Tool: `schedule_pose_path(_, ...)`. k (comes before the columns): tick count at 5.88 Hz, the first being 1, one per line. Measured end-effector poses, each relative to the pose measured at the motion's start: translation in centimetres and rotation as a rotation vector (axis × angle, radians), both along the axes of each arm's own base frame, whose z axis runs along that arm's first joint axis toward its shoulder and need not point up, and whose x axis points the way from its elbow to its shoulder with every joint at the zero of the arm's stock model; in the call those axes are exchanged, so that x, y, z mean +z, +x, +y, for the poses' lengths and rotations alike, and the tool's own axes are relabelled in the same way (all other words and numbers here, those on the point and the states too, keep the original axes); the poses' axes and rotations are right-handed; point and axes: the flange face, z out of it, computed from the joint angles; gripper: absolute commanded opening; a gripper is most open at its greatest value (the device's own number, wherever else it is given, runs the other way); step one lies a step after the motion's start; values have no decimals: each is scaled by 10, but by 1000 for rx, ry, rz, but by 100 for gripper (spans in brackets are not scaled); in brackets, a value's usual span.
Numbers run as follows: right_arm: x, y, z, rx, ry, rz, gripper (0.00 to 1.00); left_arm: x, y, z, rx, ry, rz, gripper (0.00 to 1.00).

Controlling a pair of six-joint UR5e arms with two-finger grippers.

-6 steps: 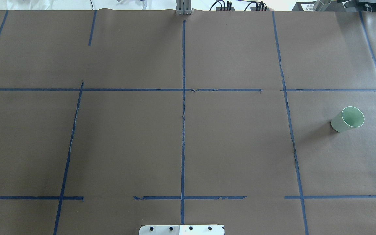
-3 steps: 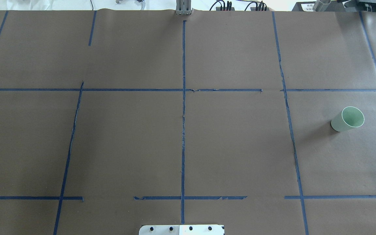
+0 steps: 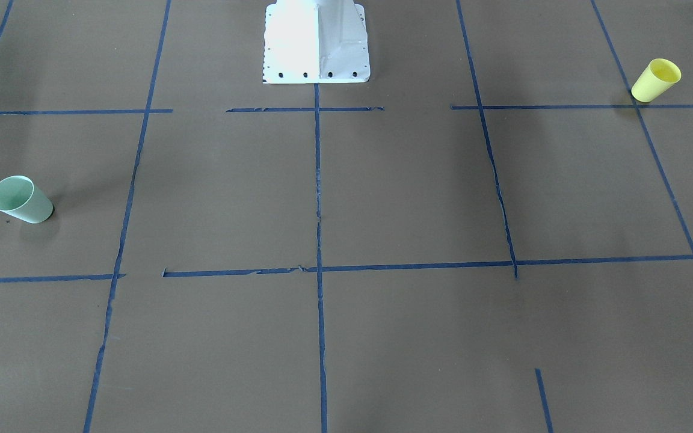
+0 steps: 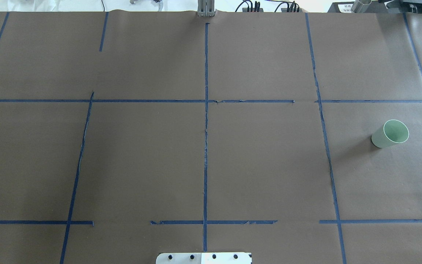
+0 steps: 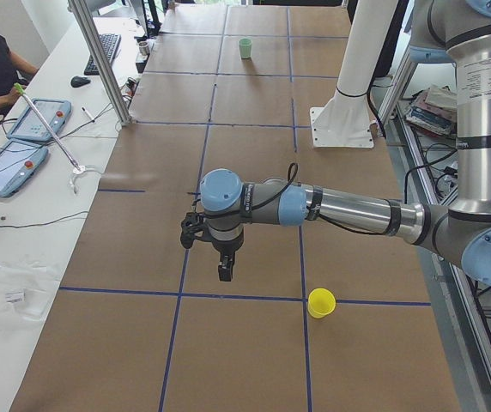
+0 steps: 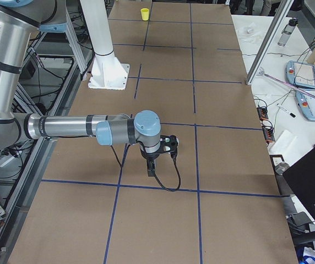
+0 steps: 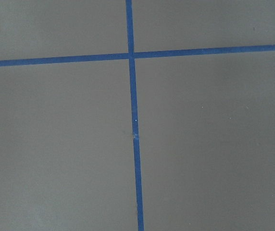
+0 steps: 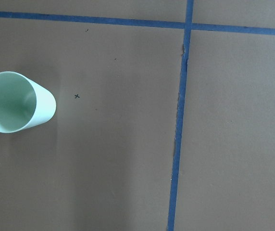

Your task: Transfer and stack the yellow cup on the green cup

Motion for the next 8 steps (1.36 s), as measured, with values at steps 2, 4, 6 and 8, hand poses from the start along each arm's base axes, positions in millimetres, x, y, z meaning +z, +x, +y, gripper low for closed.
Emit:
schedule_pose_path(2,0,0,0,1,-1,0,100,-5,1,0,0,7,4,100)
schedule_pose_path(4,0,0,-1,2,-5,-1,100,-7,1,1,-2,3,12,100)
schedule_pose_path(6,-1,-3,-2,-4,-3,-3,100,-7,3,1,-1,-4,47,100)
schedule_pose_path(8,-2,-4,-3,-6,1,-7,100,-4,6,4,5,-5,85,100)
